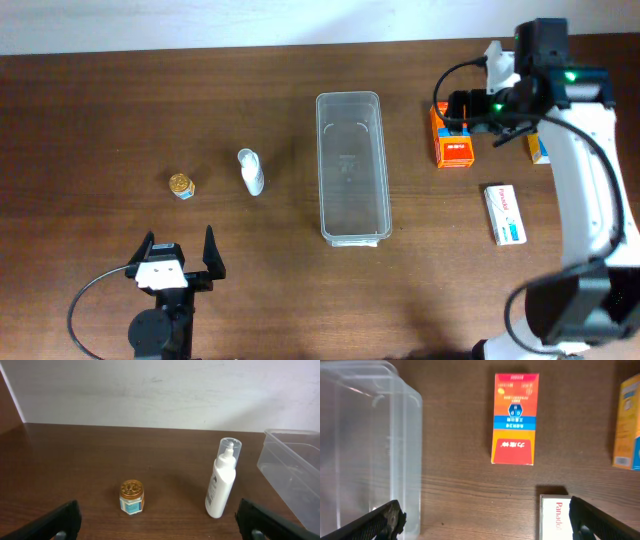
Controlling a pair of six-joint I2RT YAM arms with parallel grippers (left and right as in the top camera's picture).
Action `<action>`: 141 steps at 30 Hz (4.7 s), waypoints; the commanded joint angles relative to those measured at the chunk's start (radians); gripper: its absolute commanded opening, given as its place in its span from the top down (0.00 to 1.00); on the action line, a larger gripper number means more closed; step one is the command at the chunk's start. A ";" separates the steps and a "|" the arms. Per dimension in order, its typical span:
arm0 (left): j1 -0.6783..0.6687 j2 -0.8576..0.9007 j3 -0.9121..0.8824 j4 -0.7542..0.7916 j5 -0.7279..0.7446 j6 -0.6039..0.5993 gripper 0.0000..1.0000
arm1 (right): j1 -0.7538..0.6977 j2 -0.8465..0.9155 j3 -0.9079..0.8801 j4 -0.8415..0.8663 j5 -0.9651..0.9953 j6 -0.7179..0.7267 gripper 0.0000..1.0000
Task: Pack container
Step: 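Move the right gripper over the orange medicine box, then lower the right gripper and grasp the orange box, then lift the orange box and carry it over the clear container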
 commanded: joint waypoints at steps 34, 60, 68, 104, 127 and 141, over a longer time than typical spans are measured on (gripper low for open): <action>0.005 -0.006 -0.006 0.002 0.010 0.015 0.01 | 0.008 0.396 -0.014 0.262 0.146 -0.014 0.01; 0.005 -0.006 -0.006 0.002 0.010 0.016 0.01 | 0.009 0.490 -0.014 0.311 0.158 -0.013 0.00; 0.005 -0.006 -0.006 0.002 0.010 0.016 0.01 | 0.009 0.509 -0.014 0.312 0.167 -0.010 0.04; 0.005 -0.006 -0.006 0.002 0.010 0.016 0.01 | 0.009 0.510 0.145 0.165 0.164 -0.002 0.39; 0.005 -0.006 -0.006 0.002 0.010 0.015 0.01 | 0.182 0.510 0.842 -0.503 -0.103 0.250 0.39; 0.005 -0.006 -0.006 0.002 0.010 0.015 0.01 | 0.450 0.515 0.794 -0.458 0.120 0.471 0.38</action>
